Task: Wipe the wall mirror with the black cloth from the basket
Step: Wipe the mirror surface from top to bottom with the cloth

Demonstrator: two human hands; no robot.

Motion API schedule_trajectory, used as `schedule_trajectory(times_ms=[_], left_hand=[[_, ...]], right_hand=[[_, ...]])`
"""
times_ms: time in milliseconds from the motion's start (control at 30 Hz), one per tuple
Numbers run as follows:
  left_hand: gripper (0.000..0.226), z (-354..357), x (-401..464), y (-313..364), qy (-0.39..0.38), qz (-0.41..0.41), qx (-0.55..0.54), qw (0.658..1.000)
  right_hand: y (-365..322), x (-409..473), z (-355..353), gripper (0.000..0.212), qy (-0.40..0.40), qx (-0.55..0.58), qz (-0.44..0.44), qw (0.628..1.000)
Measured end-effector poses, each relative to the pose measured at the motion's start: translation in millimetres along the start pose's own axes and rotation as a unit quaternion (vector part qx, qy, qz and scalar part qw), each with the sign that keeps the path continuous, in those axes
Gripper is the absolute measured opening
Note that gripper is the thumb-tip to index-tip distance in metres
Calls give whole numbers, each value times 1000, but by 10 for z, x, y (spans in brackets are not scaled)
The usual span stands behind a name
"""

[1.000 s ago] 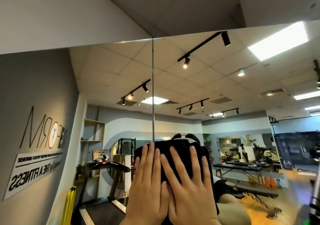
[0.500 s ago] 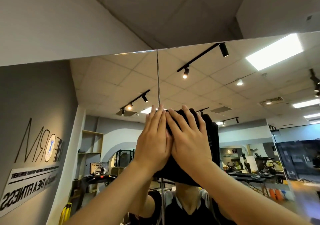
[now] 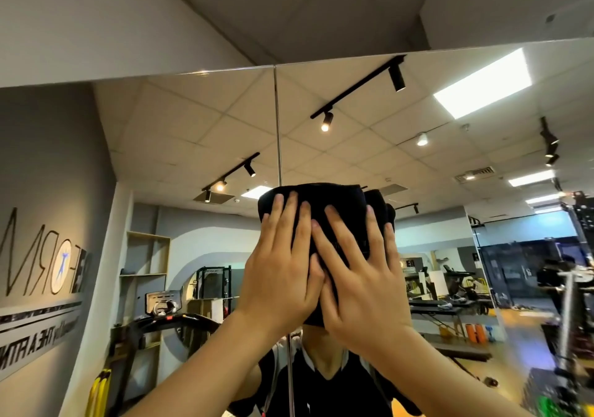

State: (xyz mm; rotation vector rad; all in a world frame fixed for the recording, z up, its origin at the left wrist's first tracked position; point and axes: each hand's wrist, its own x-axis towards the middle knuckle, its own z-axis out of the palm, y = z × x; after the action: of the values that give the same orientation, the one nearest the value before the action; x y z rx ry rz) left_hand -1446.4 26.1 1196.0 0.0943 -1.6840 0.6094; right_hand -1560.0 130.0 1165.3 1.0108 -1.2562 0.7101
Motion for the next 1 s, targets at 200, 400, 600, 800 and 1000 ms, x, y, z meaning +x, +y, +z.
schedule_trajectory(times_ms=[200, 400, 600, 800, 1000], left_hand=[[65, -17, 660, -251, 23, -34, -6, 999], [65, -150, 1512, -595, 5, -65, 7, 998], [60, -248, 2162, -813, -1, -95, 11, 995], [57, -234, 2494, -886, 19, -105, 16, 994], [56, -160, 2629, -696, 23, -95, 24, 995]], right_hand=[[193, 763, 40, 60, 8, -12, -20, 1000], [344, 1703, 24, 60, -7, -15, -12, 1000], [498, 2479, 15, 58, -34, -7, -22, 999], [586, 2771, -10, 58, -31, -13, -32, 999], [769, 2749, -71, 60, -27, -14, -19, 999]])
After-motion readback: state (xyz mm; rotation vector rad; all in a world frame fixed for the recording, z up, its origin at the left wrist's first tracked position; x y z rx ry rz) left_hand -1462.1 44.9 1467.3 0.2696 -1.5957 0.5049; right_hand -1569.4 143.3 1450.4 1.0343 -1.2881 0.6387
